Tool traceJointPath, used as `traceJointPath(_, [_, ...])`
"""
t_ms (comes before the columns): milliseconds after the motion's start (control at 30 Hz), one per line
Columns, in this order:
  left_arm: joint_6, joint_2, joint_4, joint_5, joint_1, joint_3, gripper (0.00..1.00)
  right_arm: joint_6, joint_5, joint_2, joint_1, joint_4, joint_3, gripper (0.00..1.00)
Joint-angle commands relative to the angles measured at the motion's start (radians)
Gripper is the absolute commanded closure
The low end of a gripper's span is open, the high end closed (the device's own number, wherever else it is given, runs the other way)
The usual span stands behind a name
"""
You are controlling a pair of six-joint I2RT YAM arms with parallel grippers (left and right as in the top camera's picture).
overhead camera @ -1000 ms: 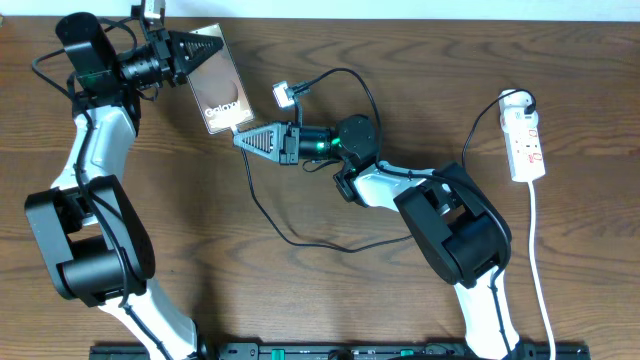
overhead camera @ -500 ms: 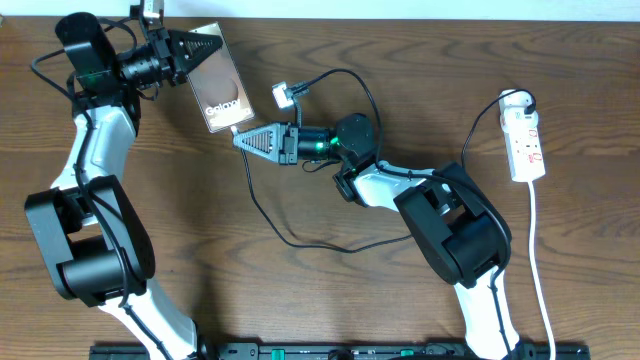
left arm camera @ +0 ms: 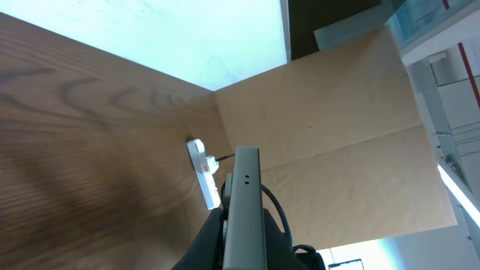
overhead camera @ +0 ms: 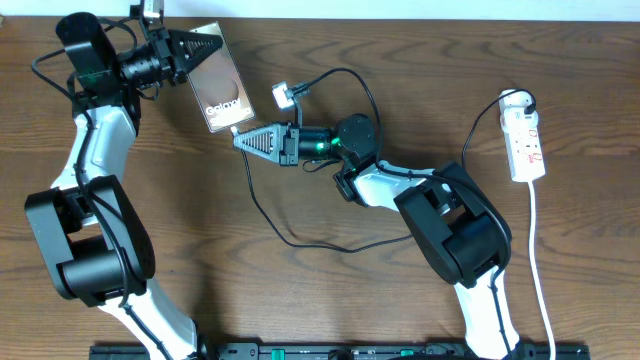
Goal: Plug charger to phone and switch on socket
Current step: 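Push the USB-C plug into the phone's bottom port with the right gripper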
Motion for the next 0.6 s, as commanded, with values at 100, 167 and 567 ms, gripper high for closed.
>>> traceJointPath(100, [0.001,-0.027,0.006,0.026,0.0,0.006,0.93,0.003,-0.005,0.008,-0.009,0.006,0.014,0.99])
traceJointPath(167, [0.001,-0.027,0.006,0.038,0.0,0.006,0.92,0.003,-0.005,0.008,-0.01,0.006,0.014,0.99])
traceJointPath(567, [-0.006,-0.027,0.006,0.043,0.0,0.006,0.93,0.003,-0.001,0.008,-0.018,-0.013,0.014,0.99])
